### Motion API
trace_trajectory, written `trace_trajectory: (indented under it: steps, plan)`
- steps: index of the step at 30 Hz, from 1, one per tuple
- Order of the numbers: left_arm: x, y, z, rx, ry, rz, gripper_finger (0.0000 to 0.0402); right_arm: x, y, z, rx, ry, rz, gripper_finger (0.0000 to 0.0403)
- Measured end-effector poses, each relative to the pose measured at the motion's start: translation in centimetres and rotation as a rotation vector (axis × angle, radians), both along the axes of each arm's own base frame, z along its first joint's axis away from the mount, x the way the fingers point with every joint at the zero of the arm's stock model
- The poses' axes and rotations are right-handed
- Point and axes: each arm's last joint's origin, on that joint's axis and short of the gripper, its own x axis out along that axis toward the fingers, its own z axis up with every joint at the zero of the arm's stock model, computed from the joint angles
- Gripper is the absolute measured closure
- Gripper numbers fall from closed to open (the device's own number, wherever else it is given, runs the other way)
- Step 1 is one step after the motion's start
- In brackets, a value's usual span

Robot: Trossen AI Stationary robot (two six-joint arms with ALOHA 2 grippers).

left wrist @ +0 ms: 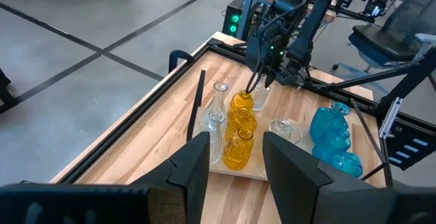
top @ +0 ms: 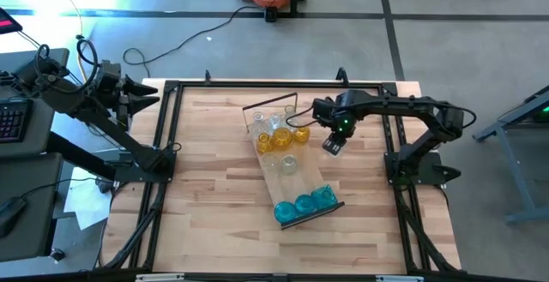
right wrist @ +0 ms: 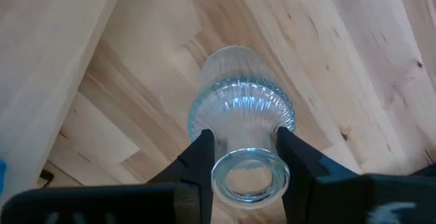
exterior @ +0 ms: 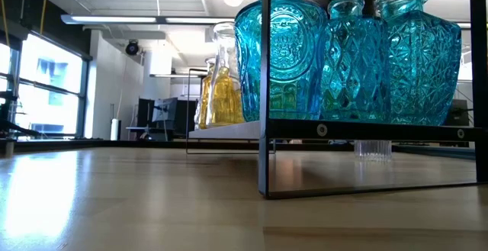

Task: Sort vases onto shelf
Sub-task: Put the transparent crystal vase on the shelf aligned with the other transparent crystal vases

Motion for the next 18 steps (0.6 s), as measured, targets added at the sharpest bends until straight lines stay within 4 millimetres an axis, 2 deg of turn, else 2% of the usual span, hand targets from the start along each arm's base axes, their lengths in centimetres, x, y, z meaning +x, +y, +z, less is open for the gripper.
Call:
trace_trajectory:
  steps: [8, 18]
  plan:
    - [0.0, 0.0, 0.0, 0.0, 0.0, 0.0, 0.0275, 0.7, 1.0, 1.8, 0.0, -0.007, -0.011, 0.0313]
    - [0.0, 0.0, 0.0, 0.0, 0.0, 0.0, 0.0275, 2.2, 3.7, 5.9, -0.018, -0.103, -0.014, 0.0313]
